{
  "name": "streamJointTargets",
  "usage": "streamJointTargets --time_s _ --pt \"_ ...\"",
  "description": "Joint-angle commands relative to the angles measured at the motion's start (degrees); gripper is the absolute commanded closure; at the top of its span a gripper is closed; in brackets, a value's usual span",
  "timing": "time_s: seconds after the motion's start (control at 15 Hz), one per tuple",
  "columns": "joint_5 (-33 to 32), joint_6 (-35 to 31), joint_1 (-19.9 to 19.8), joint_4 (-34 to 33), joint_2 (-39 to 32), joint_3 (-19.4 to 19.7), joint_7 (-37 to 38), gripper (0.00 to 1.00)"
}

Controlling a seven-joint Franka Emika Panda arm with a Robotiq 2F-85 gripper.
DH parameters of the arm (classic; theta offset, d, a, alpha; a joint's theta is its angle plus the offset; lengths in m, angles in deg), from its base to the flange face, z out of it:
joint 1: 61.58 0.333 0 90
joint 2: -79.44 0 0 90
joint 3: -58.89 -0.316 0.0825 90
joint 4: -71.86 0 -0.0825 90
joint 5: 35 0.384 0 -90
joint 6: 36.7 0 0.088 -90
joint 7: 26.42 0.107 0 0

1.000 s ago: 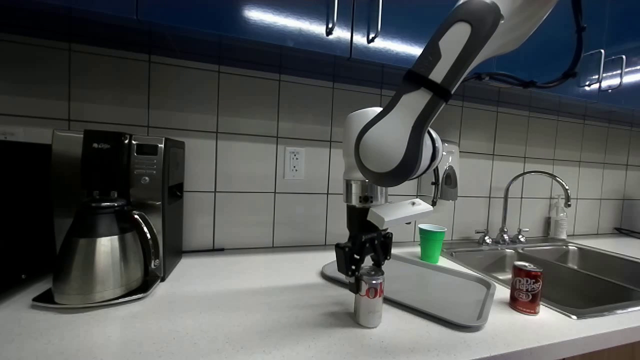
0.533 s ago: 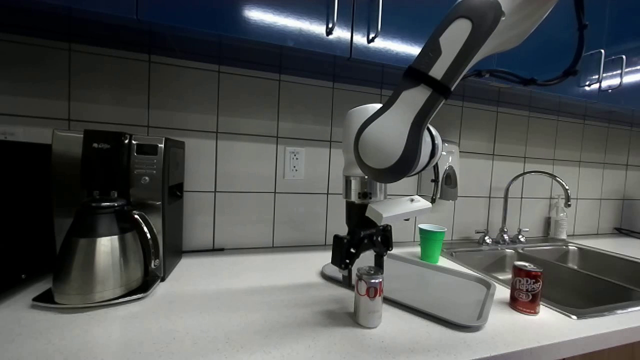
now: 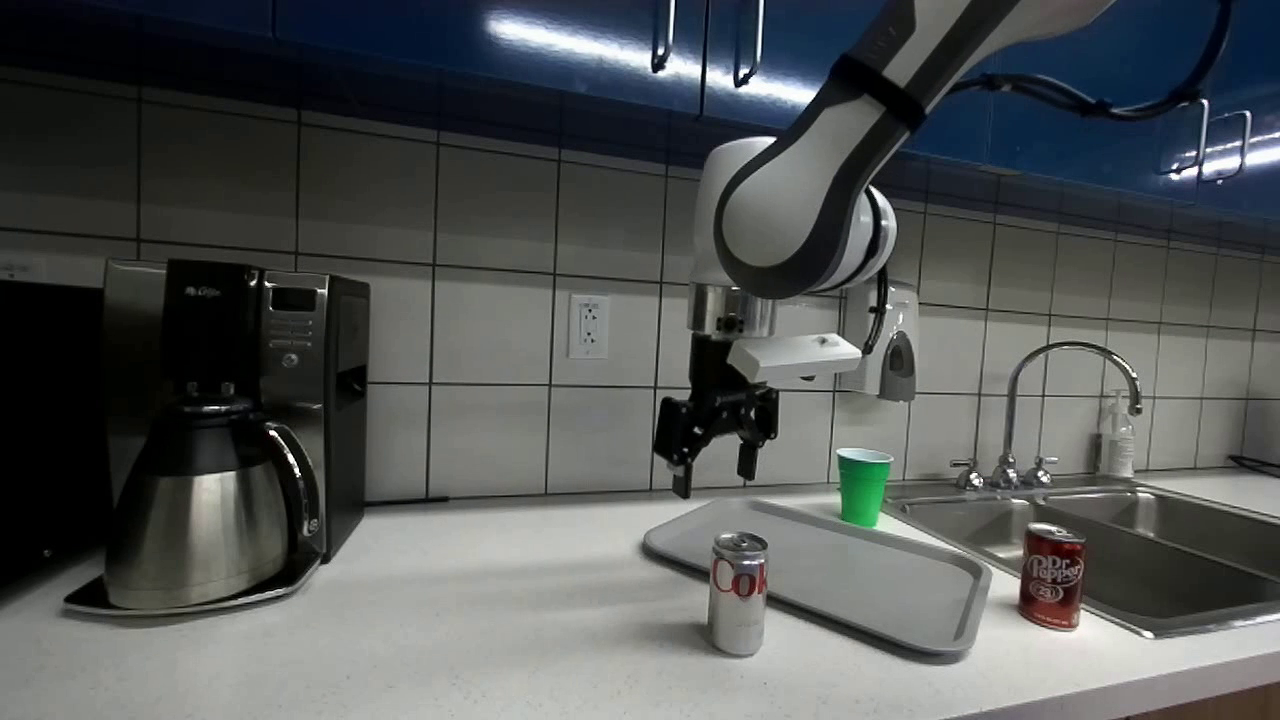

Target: Remove the cans from the tray and put them on the countertop

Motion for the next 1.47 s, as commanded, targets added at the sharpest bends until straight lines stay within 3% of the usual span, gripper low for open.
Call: streamJointTargets --time_s 0.0,0.6,1.4 --pt "1.39 2.49 -1.05 0.78 5.13 -0.53 -0.72 0.0" --pt "8.14 3.89 -2.04 6.47 16.3 1.85 -4.0 0.0" --pt "11.04 13.37 -4.52 13.83 27.06 7.21 -7.78 0.0"
